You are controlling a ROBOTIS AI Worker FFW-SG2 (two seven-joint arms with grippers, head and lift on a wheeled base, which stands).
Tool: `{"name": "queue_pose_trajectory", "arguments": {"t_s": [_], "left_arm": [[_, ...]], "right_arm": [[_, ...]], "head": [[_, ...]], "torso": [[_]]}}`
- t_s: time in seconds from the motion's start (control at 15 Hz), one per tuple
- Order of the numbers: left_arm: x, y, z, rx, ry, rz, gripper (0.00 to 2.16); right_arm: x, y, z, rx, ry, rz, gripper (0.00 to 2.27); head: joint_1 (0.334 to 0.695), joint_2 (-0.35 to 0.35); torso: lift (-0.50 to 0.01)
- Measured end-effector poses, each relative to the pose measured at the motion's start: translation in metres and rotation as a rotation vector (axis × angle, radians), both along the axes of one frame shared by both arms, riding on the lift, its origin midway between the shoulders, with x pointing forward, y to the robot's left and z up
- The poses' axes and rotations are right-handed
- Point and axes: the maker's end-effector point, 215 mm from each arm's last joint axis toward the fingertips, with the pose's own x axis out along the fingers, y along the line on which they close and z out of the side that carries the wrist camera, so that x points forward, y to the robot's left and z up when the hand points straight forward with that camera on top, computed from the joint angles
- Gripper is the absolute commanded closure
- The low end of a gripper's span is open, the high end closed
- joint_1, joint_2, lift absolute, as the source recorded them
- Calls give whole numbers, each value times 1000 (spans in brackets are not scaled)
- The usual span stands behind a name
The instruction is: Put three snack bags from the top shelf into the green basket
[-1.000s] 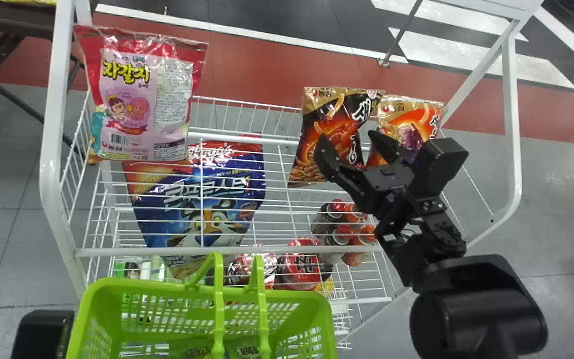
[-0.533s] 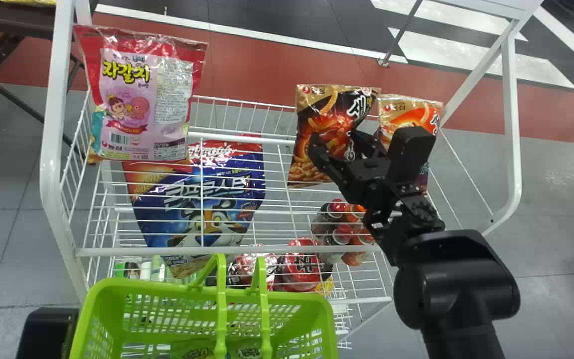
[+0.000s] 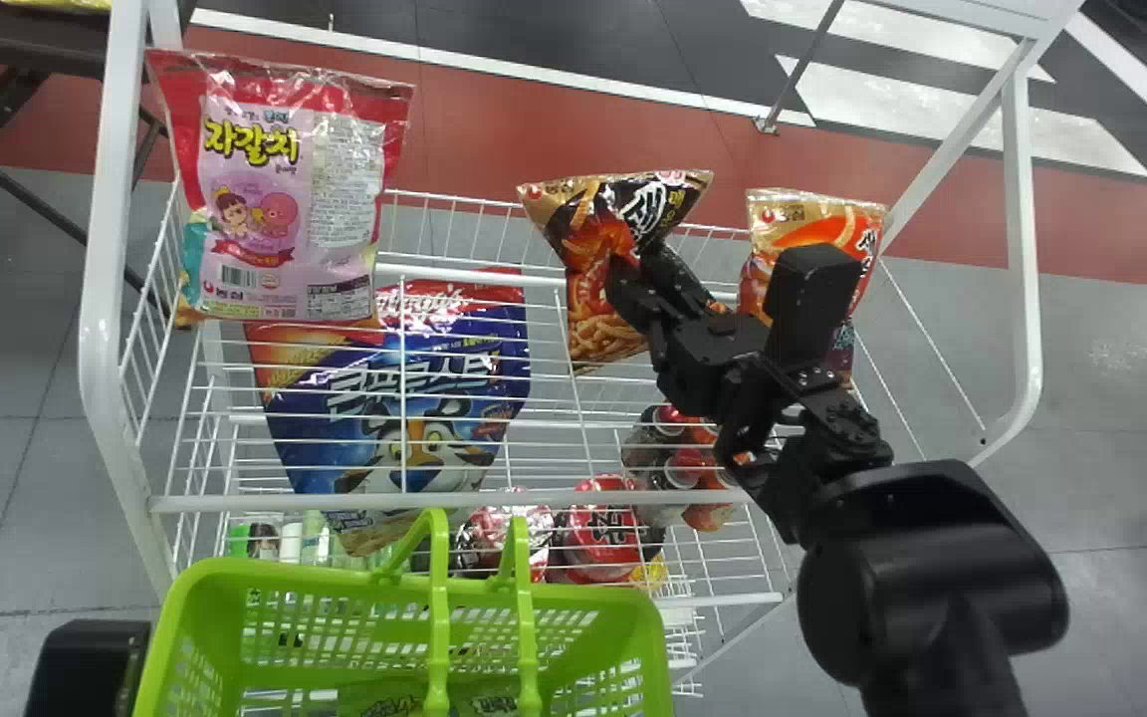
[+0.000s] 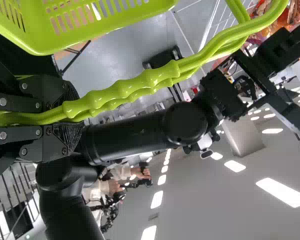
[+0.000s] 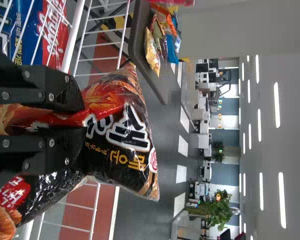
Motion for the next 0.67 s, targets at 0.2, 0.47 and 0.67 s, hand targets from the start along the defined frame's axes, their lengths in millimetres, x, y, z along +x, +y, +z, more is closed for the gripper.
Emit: {"name": "queue_pose_trajectory", "arguments": {"t_s": [0.2,0.47,0.67], "left_arm": [[0,1,1,-4,-1,-1,1413],[3,1,0,-12,-9,6,1413],[6,0,0,-18,-11,10,1413]], "right_arm": [[-38,1,24,25,59,38,2246],[-127,-12,20,88,329,67,2246],[-207,-13,-1,118,578,73,2246]], "head": [[695,-350],[695,-350],[695,-350]], "torso": [[-45],[-45],[-45]]}}
